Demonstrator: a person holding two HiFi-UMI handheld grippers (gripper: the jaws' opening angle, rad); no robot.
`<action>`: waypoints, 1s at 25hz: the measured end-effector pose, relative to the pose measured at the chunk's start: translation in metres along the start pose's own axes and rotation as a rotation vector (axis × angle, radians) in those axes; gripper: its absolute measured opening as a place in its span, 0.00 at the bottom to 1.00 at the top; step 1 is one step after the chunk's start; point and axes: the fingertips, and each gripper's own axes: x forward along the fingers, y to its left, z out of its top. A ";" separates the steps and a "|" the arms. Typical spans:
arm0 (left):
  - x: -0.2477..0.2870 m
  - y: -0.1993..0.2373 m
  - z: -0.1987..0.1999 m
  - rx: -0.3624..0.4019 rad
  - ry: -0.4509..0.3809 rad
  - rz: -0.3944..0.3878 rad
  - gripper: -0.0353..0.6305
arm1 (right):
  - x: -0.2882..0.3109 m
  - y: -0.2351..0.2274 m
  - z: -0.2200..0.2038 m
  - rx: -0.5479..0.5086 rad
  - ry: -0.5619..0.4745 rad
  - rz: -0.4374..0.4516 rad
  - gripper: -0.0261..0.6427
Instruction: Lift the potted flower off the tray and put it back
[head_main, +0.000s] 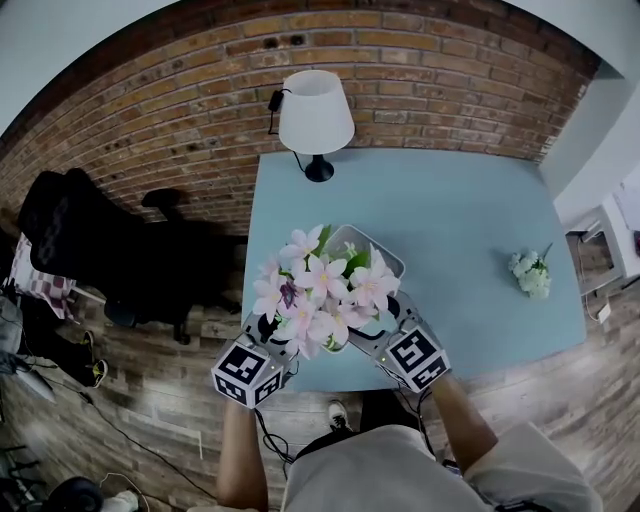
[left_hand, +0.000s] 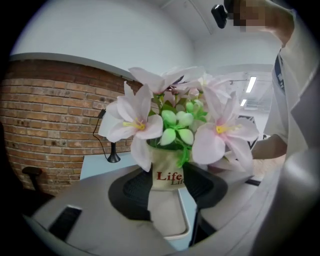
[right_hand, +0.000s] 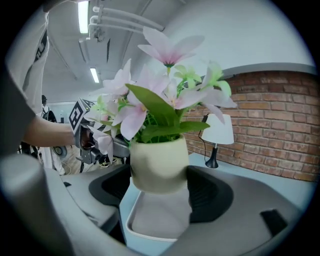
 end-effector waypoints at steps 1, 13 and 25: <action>0.005 0.003 -0.003 -0.009 0.007 0.002 0.38 | 0.004 -0.004 -0.003 0.009 0.005 0.005 0.60; 0.055 0.032 -0.063 -0.150 0.079 0.034 0.38 | 0.049 -0.035 -0.070 0.089 0.107 0.080 0.61; 0.088 0.063 -0.122 -0.251 0.165 0.070 0.38 | 0.097 -0.053 -0.126 0.087 0.206 0.138 0.62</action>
